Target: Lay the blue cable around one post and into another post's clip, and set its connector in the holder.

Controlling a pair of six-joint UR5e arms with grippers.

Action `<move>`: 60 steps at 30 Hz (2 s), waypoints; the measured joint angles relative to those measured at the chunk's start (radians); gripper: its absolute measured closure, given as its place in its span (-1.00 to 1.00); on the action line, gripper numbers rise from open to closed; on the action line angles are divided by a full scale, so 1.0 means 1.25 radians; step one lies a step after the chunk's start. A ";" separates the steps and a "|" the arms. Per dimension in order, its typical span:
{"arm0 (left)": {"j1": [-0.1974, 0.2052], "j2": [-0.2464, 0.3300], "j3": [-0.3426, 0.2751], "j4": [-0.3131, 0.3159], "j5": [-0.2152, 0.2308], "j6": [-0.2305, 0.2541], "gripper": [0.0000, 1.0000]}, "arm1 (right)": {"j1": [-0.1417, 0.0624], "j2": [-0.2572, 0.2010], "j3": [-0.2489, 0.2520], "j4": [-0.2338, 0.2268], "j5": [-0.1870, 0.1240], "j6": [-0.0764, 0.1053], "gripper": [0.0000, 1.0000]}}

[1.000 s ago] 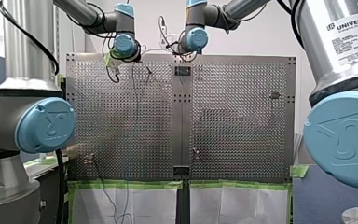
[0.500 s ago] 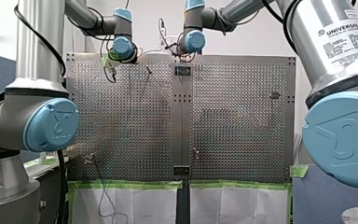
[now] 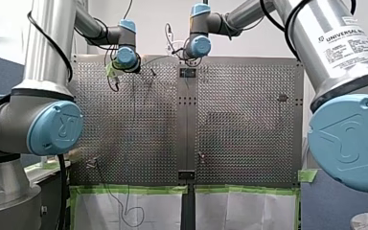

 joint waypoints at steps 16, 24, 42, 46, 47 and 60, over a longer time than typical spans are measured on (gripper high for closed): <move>0.006 -0.055 0.002 0.012 0.051 0.002 -1.00 | -0.041 0.025 -0.001 0.003 0.031 0.014 0.98; 0.008 -0.059 -0.004 0.012 0.048 -0.007 -1.00 | -0.060 0.049 0.009 0.055 0.080 0.015 0.98; 0.006 -0.058 -0.044 0.049 0.062 -0.025 -1.00 | -0.136 0.052 0.144 -0.043 0.098 0.059 0.98; 0.005 -0.058 -0.044 0.050 0.068 -0.026 -1.00 | -0.158 0.053 0.175 -0.075 0.093 0.071 0.98; 0.005 -0.058 -0.044 0.050 0.071 -0.027 -1.00 | -0.167 0.053 0.185 -0.085 0.090 0.079 0.98; 0.003 -0.058 -0.044 0.052 0.079 -0.031 -1.00 | -0.236 0.059 0.293 -0.193 0.090 0.096 0.98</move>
